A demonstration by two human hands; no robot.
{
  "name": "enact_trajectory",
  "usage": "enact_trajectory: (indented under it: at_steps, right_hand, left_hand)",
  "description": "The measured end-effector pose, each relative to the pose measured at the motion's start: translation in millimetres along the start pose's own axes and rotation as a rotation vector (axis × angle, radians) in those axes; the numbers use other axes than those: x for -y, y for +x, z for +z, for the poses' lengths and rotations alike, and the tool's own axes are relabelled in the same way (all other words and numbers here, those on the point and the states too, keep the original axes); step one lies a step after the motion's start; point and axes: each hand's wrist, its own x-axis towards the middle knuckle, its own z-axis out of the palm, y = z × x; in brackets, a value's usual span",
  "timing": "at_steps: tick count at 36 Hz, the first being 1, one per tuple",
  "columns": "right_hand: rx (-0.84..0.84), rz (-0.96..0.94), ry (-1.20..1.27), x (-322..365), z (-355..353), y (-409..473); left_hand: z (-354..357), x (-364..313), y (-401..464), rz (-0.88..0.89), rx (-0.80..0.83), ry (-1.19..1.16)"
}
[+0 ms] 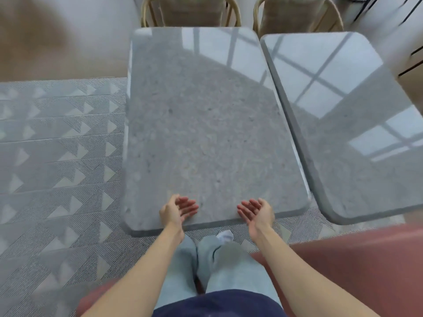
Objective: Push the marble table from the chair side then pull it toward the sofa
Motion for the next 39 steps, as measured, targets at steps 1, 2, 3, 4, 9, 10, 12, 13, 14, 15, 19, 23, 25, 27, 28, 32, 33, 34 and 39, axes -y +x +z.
enact_trajectory:
  at_steps: [1,2,3,4,9,10,12,13,14,15,19,23,25,27,28,32,33,34,39]
  right_hand:
    - [-0.042,-0.001,-0.001,-5,-4,0]
    - [-0.087,-0.002,-0.002,-10,-7,0]
    - [-0.137,-0.003,0.003,-14,-9,1]
    - [-0.188,-0.010,0.002,-18,-12,2]
    - [-0.200,0.024,0.025,-31,-25,10]
    - [-0.144,0.058,0.066,-30,-26,12]
    - [-0.046,0.107,0.119,-23,-26,16]
    - [-0.019,0.124,0.142,-18,-26,19]
    - [0.010,0.139,0.171,-12,-27,22]
    - [0.048,0.157,0.215,-7,-28,26]
    - [0.179,0.211,0.366,11,-43,37]
    - [0.238,0.225,0.395,12,-54,43]
    - [0.254,0.219,0.383,14,-55,44]
    - [0.264,0.221,0.380,14,-57,44]
    - [0.269,0.223,0.374,15,-57,44]
    - [0.295,0.248,0.387,17,-59,44]
    - [0.297,0.253,0.389,17,-60,45]
    - [0.298,0.256,0.390,17,-61,45]
    - [0.315,0.256,0.412,15,-64,50]
  left_hand:
    - [-6,8,-2,-0.009,-0.023,-0.007]
    - [-11,15,-4,-0.017,-0.040,-0.006]
    - [-15,22,-6,-0.019,-0.054,-0.004]
    - [-17,28,-8,-0.015,-0.072,-0.003]
    - [-13,53,-17,-0.012,-0.263,-0.020]
    - [-12,58,-17,-0.042,-0.284,-0.043]
    - [-8,64,-16,-0.096,-0.326,-0.105]
    - [-6,66,-15,-0.127,-0.359,-0.126]
    - [-4,68,-15,-0.163,-0.397,-0.144]
    - [-1,71,-16,-0.194,-0.431,-0.159]
    - [2,75,-14,-0.242,-0.370,-0.283]
    - [9,74,-7,-0.215,-0.116,-0.571]
    - [17,78,-4,-0.171,-0.045,-0.651]
    - [22,85,-1,-0.141,-0.051,-0.670]
    - [22,86,0,-0.134,-0.060,-0.668]
    - [26,89,2,-0.103,-0.090,-0.661]
    - [27,89,2,-0.097,-0.095,-0.655]
    - [27,89,2,-0.093,-0.098,-0.650]
    - [26,92,4,-0.104,-0.110,-0.632]
